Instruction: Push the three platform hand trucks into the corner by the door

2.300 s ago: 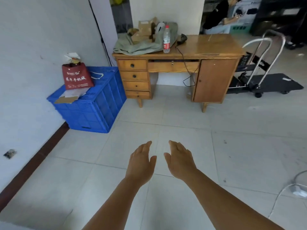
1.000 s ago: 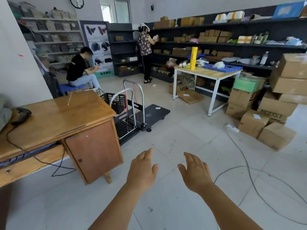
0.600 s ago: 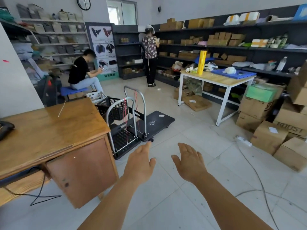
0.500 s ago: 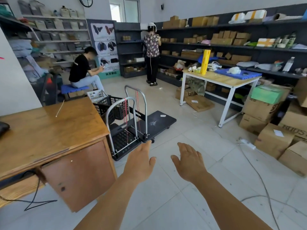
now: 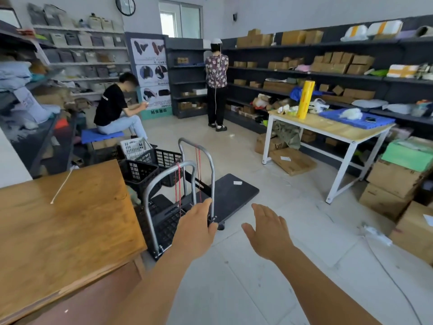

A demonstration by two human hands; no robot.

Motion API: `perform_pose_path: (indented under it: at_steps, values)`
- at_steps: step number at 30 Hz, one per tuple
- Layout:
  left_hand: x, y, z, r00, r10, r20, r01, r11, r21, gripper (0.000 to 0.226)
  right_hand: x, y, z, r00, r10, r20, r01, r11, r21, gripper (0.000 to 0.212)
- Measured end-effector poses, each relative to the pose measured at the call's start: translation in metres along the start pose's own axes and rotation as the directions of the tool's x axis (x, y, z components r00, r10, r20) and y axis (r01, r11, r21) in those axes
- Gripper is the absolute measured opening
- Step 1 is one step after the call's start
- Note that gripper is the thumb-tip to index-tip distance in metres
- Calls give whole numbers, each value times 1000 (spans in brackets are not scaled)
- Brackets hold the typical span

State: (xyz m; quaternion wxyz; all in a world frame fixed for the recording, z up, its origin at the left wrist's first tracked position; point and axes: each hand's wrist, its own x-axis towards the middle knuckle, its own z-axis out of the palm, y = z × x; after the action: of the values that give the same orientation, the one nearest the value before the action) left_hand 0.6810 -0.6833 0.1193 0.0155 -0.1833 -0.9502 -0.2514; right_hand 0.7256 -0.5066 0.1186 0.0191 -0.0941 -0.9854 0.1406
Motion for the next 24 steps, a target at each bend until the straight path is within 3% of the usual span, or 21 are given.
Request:
perform_pose_path:
  at_steps: [8,24]
  values:
    - [108,-29,11,999,-14,30,13,1000,27,62,119,0,21,999,-3,47,1,999,50,60]
    - [377,-58,27,979,-202,25,199,977,71,62,405,30,28,982,-160,103,152,985,82,59]
